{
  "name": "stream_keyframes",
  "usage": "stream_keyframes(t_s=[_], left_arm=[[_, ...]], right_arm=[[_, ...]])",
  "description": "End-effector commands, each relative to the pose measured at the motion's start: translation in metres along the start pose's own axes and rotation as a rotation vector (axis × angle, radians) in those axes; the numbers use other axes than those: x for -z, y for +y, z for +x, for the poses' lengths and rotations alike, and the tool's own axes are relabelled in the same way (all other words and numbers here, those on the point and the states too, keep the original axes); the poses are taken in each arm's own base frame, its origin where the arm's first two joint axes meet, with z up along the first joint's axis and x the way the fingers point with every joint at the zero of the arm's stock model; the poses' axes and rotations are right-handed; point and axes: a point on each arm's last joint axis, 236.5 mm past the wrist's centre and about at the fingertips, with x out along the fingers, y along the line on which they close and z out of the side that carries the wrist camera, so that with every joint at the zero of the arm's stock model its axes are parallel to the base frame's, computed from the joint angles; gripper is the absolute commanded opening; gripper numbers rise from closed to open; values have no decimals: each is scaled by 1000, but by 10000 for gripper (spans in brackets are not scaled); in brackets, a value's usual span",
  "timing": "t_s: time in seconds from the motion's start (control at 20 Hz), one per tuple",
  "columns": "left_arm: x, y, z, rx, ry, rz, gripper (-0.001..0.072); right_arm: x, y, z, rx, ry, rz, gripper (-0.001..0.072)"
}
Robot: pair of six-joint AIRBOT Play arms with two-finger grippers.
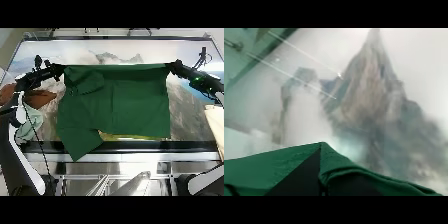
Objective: Fold the shirts.
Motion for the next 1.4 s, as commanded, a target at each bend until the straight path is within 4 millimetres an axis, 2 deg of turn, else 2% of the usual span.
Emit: stream_keyframes(t_s=[0.0, 0.1, 0.3, 0.55, 0.7, 1.1, 1.2, 1.25, 1.3, 1.35], left_arm=[[-21, -22, -1, 20, -69, 160, 22], [-16, -17, -2, -23, -59, 215, 22], [13, 23, -13, -140, 33, 211, 21], [28, 48, -22, -307, 159, 249, 20], [41, 62, -32, -372, 228, 242, 20], [86, 107, -62, -597, 451, 179, 19], [91, 113, -63, -634, 480, 179, 19], [94, 114, -63, -645, 492, 170, 22], [95, 112, -65, -653, 498, 160, 206], [95, 107, -67, -669, 496, 143, 294]], right_arm=[[-3, 5, 1, -35, 4, -5, 23], [13, 1, 1, -21, 72, -41, 22], [63, -22, -7, 53, 249, -44, 22], [105, -48, -15, 101, 307, 2, 22], [109, -60, -17, 145, 305, -2, 22], [110, -62, -18, 152, 309, -9, 23], [110, -62, -18, 151, 310, -9, 24], [112, -59, -18, 140, 320, -10, 39], [114, -56, -20, 126, 335, -15, 224], [115, -53, -26, 117, 359, -35, 393]])
